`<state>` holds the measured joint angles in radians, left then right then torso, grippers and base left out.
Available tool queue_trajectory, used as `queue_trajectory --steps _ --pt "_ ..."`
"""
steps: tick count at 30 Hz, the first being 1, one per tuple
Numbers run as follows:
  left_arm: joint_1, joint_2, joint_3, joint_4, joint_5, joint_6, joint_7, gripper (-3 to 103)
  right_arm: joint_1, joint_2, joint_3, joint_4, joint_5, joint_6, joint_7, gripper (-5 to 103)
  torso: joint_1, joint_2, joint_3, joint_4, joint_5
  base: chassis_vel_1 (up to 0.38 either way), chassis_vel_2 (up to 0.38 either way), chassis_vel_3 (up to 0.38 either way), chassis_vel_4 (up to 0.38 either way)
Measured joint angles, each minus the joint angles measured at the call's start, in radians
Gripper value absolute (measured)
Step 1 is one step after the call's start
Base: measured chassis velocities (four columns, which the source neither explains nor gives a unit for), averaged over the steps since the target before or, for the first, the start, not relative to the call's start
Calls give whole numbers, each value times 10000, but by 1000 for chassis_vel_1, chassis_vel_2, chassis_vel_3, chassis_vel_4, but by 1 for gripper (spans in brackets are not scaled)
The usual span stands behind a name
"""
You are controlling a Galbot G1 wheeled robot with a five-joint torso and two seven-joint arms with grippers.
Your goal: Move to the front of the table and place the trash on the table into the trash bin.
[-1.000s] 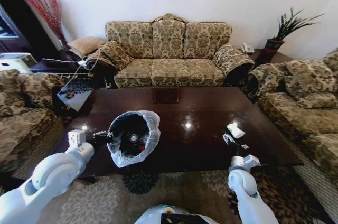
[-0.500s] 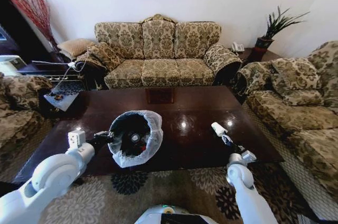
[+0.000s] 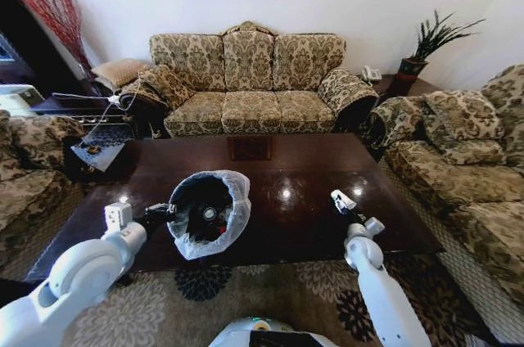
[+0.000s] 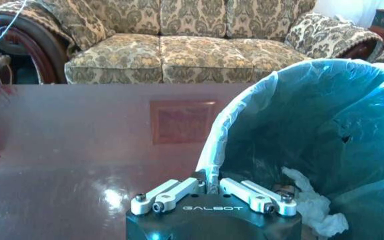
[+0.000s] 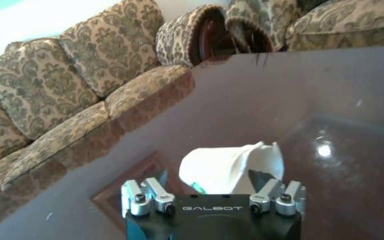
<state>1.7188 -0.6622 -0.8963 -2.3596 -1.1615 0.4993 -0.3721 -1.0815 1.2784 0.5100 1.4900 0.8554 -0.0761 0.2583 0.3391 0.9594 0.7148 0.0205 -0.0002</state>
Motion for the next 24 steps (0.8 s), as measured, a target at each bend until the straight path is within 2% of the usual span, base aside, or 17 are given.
queue_trajectory --steps 2,5,6,9,10,13,16,18,20,21,24 --pt "2 -5 -2 -4 4 -11 1 0 22 5 -26 -12 24 -17 -30 78 0 0 0 -1 2 0 0 0 0" --pt "-1 -7 -3 -13 6 -27 6 0 80 21 -78 -12 107 -81 -55 61 0 0 0 -3 3 0 0 0 0" --pt "-1 -7 -3 -13 6 -27 6 0 80 21 -78 -12 107 -81 -55 61 0 0 0 -3 3 0 0 0 0" --pt "-2 0 -3 -13 23 -29 6 0 72 4 -72 75 116 -120 -52 45 0 0 0 -2 2 0 0 0 0" --pt "-2 0 -3 -13 23 -29 6 0 72 4 -72 75 116 -120 -52 45 0 0 0 -2 2 0 0 0 0" --pt "-2 43 4 -13 34 -34 8 0 -6 -62 -36 239 91 -126 -99 28 0 0 0 -3 2 0 0 0 0" --pt "-3 49 8 -13 34 -40 9 0 -14 -79 -25 240 74 -124 -139 24 0 0 0 -3 2 0 0 0 0" --pt "0 66 12 -13 34 -48 13 0 -22 -109 -10 218 49 -87 -176 13 0 0 0 -3 2 0 0 0 0" --pt "5 74 12 -13 34 -50 13 0 -29 -111 -5 220 49 -81 -186 13 0 0 0 -2 1 0 0 0 0" --pt "23 108 4 -14 33 -56 16 0 -72 -108 26 270 52 -38 -320 3 0 0 0 -2 2 0 0 0 0" --pt "36 155 -20 -13 32 -58 17 0 -123 -98 71 338 -22 46 -582 1 0 0 -1 -3 2 0 0 0 0"
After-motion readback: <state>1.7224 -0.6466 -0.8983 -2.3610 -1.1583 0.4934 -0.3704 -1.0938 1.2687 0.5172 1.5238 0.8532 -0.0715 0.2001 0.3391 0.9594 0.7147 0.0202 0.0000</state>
